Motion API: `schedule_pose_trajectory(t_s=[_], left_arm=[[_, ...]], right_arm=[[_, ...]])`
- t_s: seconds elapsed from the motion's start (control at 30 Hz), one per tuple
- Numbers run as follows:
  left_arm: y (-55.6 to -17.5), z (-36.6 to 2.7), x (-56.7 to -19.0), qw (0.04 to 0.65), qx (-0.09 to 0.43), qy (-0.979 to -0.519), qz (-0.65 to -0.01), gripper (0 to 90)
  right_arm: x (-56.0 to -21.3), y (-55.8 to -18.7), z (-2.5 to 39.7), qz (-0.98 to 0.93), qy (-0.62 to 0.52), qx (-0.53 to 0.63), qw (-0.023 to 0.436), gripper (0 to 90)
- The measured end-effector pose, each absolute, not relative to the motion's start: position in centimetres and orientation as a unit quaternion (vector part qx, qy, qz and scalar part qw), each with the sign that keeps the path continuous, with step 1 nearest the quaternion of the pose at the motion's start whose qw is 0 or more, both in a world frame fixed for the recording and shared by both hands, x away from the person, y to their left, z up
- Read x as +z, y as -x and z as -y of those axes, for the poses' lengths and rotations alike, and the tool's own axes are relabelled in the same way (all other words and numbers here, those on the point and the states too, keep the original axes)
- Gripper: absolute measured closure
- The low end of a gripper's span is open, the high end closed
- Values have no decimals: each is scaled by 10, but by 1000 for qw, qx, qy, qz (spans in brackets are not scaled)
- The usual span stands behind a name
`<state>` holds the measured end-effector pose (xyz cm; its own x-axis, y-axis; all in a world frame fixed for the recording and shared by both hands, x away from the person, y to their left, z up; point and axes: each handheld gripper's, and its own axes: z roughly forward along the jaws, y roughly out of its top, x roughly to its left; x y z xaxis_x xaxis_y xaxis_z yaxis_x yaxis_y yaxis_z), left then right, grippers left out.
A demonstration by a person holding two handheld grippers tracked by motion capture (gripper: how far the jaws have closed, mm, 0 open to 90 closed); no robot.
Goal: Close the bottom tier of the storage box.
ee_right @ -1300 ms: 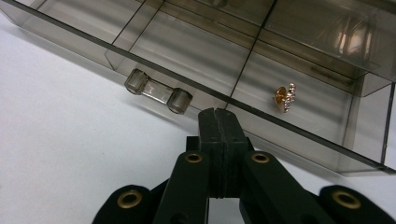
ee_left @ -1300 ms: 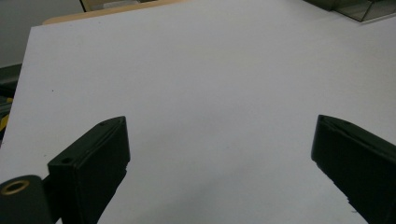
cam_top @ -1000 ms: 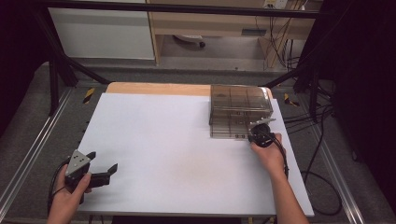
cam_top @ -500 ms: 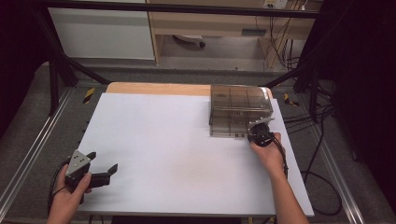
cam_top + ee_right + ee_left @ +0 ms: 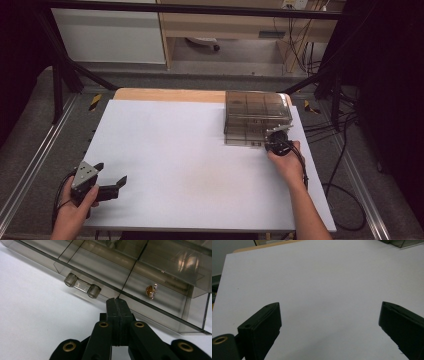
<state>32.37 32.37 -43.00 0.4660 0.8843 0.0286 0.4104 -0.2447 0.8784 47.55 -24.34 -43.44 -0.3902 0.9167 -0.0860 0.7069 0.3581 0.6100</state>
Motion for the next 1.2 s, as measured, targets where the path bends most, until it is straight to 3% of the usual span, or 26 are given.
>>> schedule_pose_trajectory(t_s=[1.2], left_arm=[[-323,-324,-430,431,275,-740,-436,45]], right_arm=[[-431,-491,239,-808,-498,223,221,900]])
